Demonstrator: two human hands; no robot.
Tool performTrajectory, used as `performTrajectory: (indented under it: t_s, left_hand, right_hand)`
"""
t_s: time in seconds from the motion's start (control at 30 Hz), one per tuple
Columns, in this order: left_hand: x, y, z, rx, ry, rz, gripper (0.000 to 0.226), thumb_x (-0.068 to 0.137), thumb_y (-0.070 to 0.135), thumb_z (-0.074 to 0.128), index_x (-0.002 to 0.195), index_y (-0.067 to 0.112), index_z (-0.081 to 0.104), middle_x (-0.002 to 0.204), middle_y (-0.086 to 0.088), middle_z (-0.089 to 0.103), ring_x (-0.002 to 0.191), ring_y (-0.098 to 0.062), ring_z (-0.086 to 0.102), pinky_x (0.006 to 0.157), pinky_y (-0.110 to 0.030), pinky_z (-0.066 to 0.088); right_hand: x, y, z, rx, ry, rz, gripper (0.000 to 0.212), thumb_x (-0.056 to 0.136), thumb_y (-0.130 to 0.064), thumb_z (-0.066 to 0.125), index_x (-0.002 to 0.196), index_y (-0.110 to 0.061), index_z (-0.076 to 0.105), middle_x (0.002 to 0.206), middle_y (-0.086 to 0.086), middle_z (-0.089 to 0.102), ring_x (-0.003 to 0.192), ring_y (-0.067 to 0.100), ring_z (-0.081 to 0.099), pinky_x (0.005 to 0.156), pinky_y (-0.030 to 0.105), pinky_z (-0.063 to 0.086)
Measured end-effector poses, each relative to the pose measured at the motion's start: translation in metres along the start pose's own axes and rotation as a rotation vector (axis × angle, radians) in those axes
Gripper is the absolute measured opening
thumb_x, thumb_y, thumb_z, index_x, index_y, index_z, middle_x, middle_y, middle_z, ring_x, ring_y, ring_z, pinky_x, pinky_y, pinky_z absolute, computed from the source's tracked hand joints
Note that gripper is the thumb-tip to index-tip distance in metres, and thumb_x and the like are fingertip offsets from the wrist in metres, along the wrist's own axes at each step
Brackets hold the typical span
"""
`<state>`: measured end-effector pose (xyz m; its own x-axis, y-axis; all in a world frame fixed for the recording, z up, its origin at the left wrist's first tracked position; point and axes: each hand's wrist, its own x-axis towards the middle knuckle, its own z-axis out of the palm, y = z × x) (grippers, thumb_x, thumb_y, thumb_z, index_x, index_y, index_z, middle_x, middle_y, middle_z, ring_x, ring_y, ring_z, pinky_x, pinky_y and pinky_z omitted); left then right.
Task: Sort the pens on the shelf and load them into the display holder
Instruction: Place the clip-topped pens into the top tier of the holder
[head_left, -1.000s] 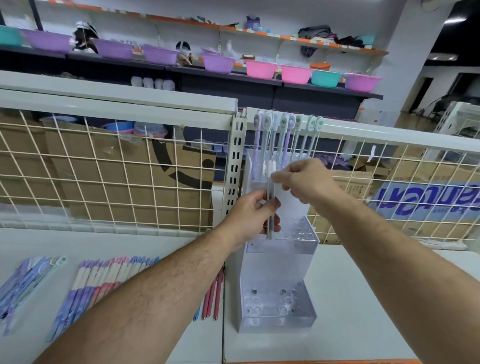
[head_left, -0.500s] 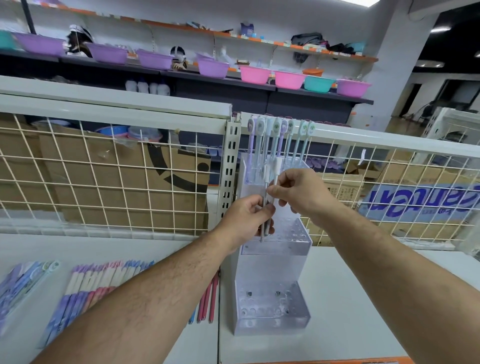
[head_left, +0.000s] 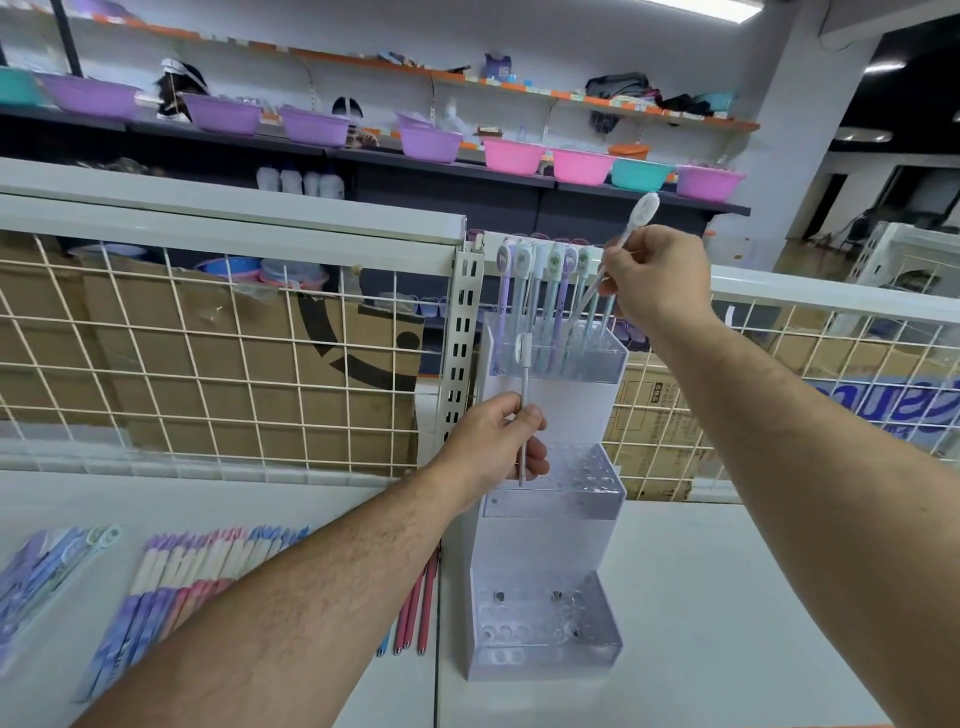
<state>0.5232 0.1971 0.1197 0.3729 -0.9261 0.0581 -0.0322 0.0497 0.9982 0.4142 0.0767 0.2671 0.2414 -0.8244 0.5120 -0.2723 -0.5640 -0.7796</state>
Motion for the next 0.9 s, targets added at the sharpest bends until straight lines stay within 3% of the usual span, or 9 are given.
performTrajectory:
  t_s: [0.1, 0.17, 0.33, 0.43, 0.5, 0.6, 0.7, 0.8, 0.9]
  left_hand:
    - [0.001, -0.001, 0.000, 0.004, -0.002, -0.001, 0.023, 0.104, 0.026, 0.050, 0.099, 0.008, 0.063, 0.076, -0.011, 0.068, 0.068, -0.022, 0.073, 0.068, -0.034, 0.061]
    - [0.002, -0.002, -0.001, 0.009, -0.002, -0.004, 0.023, 0.104, 0.026, 0.050, 0.098, 0.010, 0.064, 0.077, -0.011, 0.068, 0.068, -0.023, 0.073, 0.069, -0.035, 0.061]
    - [0.004, -0.004, -0.001, 0.009, -0.003, -0.007, 0.022, 0.103, 0.027, 0.051, 0.095, 0.014, 0.065, 0.076, -0.010, 0.069, 0.070, -0.025, 0.073, 0.070, -0.037, 0.062]
    - [0.005, -0.005, -0.002, 0.015, -0.003, -0.010, 0.021, 0.103, 0.029, 0.051, 0.094, 0.016, 0.066, 0.073, -0.007, 0.070, 0.072, -0.025, 0.074, 0.071, -0.038, 0.062]
    - [0.005, -0.006, -0.002, 0.008, 0.000, -0.009, 0.022, 0.103, 0.029, 0.051, 0.094, 0.016, 0.066, 0.073, -0.006, 0.070, 0.072, -0.026, 0.074, 0.072, -0.039, 0.062]
    - [0.005, -0.005, -0.001, 0.014, 0.006, -0.007, 0.022, 0.103, 0.030, 0.051, 0.093, 0.017, 0.066, 0.072, -0.006, 0.070, 0.072, -0.026, 0.074, 0.072, -0.039, 0.062]
    - [0.005, -0.004, -0.001, 0.021, 0.017, -0.008, 0.024, 0.102, 0.031, 0.052, 0.090, 0.014, 0.065, 0.074, -0.009, 0.070, 0.070, -0.026, 0.074, 0.070, -0.038, 0.062]
    - [0.005, -0.004, 0.000, 0.010, 0.023, -0.002, 0.026, 0.101, 0.030, 0.056, 0.084, 0.011, 0.061, 0.076, -0.012, 0.069, 0.067, -0.026, 0.073, 0.069, -0.039, 0.062]
    - [0.004, -0.005, 0.000, -0.016, 0.023, 0.009, 0.023, 0.098, 0.030, 0.060, 0.085, 0.011, 0.061, 0.073, -0.010, 0.068, 0.067, -0.026, 0.073, 0.068, -0.039, 0.062]
  right_hand:
    - [0.000, 0.004, 0.007, -0.063, -0.029, -0.024, 0.018, 0.100, -0.020, 0.062, 0.083, -0.024, 0.065, 0.084, 0.004, 0.072, 0.073, 0.017, 0.071, 0.055, 0.027, 0.056]
    - [0.000, 0.008, 0.012, -0.140, -0.064, -0.033, 0.017, 0.100, -0.020, 0.062, 0.083, -0.019, 0.067, 0.080, 0.004, 0.071, 0.075, 0.020, 0.071, 0.064, 0.036, 0.061]
    - [0.001, 0.015, 0.023, -0.315, -0.197, -0.004, 0.026, 0.101, -0.019, 0.058, 0.080, -0.009, 0.069, 0.083, 0.013, 0.072, 0.075, 0.027, 0.071, 0.070, 0.042, 0.063]
    - [0.003, 0.012, 0.026, -0.412, -0.183, -0.035, 0.029, 0.101, -0.018, 0.055, 0.079, -0.005, 0.069, 0.081, 0.015, 0.070, 0.072, 0.028, 0.067, 0.066, 0.039, 0.060]
    - [0.004, 0.011, 0.028, -0.507, -0.227, -0.063, 0.028, 0.100, -0.013, 0.052, 0.080, -0.001, 0.068, 0.080, 0.016, 0.068, 0.069, 0.029, 0.062, 0.057, 0.034, 0.051]
    - [0.001, 0.013, 0.032, -0.598, -0.271, -0.040, 0.026, 0.099, -0.015, 0.053, 0.078, -0.004, 0.063, 0.073, 0.011, 0.059, 0.065, 0.026, 0.055, 0.057, 0.028, 0.040]
    - [-0.006, 0.017, 0.032, -0.566, -0.181, 0.015, 0.039, 0.096, -0.028, 0.062, 0.063, -0.009, 0.056, 0.055, 0.003, 0.049, 0.046, 0.019, 0.045, 0.048, 0.023, 0.035]
    - [-0.026, 0.021, 0.026, -0.472, -0.121, -0.034, 0.040, 0.094, -0.034, 0.065, 0.061, -0.013, 0.057, 0.051, -0.003, 0.053, 0.044, 0.012, 0.047, 0.047, 0.022, 0.034]
    - [-0.054, 0.028, 0.022, -0.187, -0.397, 0.099, 0.030, 0.089, -0.037, 0.074, 0.075, -0.010, 0.067, 0.063, -0.003, 0.062, 0.052, 0.007, 0.053, 0.049, 0.022, 0.041]
